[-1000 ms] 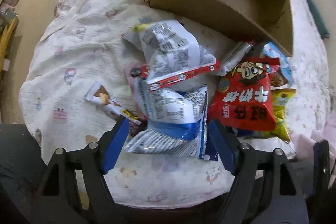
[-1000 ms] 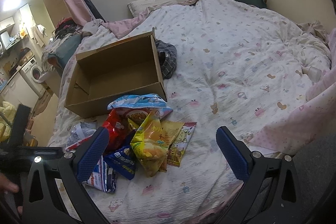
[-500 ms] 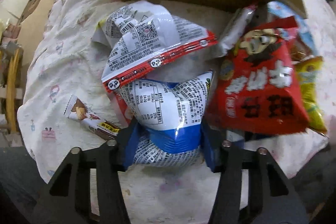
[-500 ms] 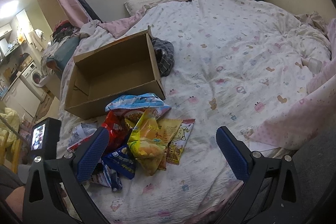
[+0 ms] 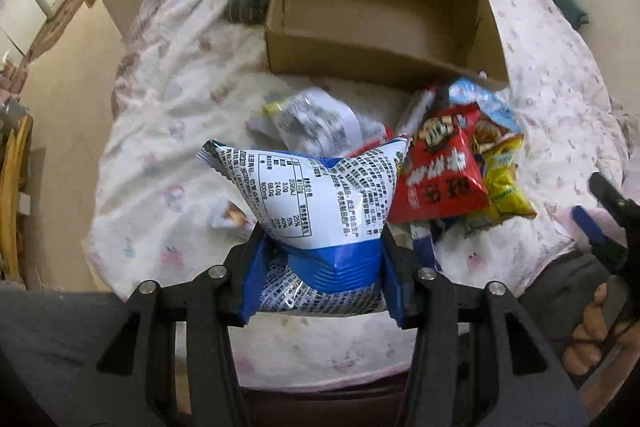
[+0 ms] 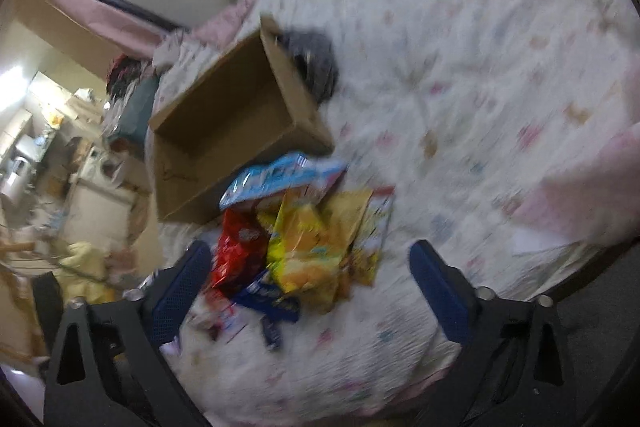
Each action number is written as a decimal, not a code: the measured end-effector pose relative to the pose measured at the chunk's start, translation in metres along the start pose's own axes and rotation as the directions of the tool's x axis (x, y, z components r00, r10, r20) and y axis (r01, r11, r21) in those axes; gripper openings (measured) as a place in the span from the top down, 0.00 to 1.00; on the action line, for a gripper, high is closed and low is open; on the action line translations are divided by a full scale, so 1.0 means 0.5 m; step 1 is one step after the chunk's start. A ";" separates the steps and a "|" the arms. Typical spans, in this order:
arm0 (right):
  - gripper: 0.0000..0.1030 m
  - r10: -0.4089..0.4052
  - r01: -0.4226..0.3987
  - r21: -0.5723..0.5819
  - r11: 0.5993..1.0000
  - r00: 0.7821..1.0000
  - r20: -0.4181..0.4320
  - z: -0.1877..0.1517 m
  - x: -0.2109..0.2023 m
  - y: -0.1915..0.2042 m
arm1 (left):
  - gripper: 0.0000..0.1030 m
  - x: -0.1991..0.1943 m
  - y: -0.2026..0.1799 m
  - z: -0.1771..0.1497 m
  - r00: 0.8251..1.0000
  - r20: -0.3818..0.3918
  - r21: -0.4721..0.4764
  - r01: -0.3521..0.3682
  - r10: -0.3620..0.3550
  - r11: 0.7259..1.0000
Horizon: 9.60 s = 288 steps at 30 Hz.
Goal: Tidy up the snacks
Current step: 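Carry the white-blue bag over the box while the right gripper grasps the yellow chip bag, then release the white-blue bag into the box while the right gripper drops the yellow bag beside it, then grasp the white-red snack bag with the left gripper and lift it, then lift the white-red bag while the right gripper grasps the tan paper snack packet, then lower both bags into the box and open both grippers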
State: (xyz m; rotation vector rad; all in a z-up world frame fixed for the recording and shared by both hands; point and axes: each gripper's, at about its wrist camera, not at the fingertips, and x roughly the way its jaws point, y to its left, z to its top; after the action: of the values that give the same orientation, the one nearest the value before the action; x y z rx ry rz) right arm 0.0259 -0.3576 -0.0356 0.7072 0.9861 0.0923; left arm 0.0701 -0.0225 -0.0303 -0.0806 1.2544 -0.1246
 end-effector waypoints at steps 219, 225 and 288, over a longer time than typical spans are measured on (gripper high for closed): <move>0.78 -0.068 0.017 -0.143 0.990 0.929 -0.363 -0.011 0.149 0.005 | 0.69 0.077 0.062 0.101 0.999 0.030 -0.124 0.021 -0.018 0.992; 0.78 0.000 -0.050 -0.152 0.987 0.950 -0.312 0.007 0.068 0.031 | 0.69 0.056 0.064 0.094 0.998 0.056 -0.118 0.027 -0.020 0.993; 0.78 0.010 -0.080 -0.307 0.948 0.974 -0.224 0.254 0.343 0.209 | 0.68 0.130 -0.076 0.363 0.965 0.258 0.066 -0.063 0.044 0.996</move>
State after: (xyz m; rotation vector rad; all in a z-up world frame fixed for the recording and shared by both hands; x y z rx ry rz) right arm 0.2483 -0.2757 -0.0553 0.4306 1.1359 0.3677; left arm 0.2607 -0.0705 -0.0306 0.0016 0.9916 -0.1097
